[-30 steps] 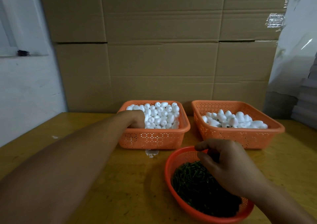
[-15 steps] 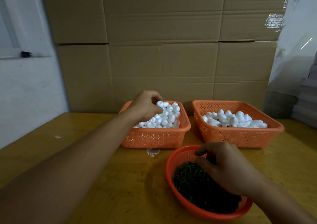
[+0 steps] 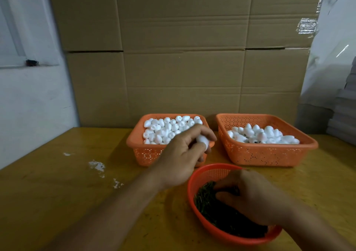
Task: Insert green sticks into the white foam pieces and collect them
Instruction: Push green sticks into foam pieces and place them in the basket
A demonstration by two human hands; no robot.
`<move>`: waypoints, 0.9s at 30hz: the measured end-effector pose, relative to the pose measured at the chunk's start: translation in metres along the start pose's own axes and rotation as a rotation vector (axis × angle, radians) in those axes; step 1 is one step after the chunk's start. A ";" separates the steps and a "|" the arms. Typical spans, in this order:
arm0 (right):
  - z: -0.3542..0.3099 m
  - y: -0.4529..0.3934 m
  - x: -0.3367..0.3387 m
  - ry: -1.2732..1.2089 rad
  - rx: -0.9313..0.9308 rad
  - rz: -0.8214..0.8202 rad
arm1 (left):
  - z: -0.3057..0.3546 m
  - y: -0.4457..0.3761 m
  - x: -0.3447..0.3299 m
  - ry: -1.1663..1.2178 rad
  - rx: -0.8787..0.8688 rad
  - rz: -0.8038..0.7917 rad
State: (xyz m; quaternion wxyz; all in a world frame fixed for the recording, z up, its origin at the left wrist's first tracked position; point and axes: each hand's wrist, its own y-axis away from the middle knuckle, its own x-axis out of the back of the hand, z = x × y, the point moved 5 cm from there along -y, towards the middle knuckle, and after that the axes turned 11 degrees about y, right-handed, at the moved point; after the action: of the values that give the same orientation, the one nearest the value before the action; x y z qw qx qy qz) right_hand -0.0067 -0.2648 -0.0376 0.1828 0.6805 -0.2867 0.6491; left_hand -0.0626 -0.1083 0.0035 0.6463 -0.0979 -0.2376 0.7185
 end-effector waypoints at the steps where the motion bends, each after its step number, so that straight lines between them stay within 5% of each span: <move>1: -0.002 0.001 -0.001 0.026 0.012 -0.012 | -0.001 0.005 -0.004 0.003 0.011 -0.027; 7: -0.009 0.004 -0.007 0.162 0.070 -0.092 | -0.015 0.031 -0.024 0.040 0.044 -0.186; 27: -0.009 0.000 -0.011 0.135 -0.060 -0.091 | -0.022 0.037 -0.030 0.096 0.080 -0.056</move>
State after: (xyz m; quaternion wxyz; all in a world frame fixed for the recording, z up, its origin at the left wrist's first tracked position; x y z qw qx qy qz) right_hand -0.0135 -0.2574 -0.0472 0.2513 0.6418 -0.2617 0.6756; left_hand -0.0807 -0.1350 -0.0379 0.6802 -0.0997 -0.1801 0.7036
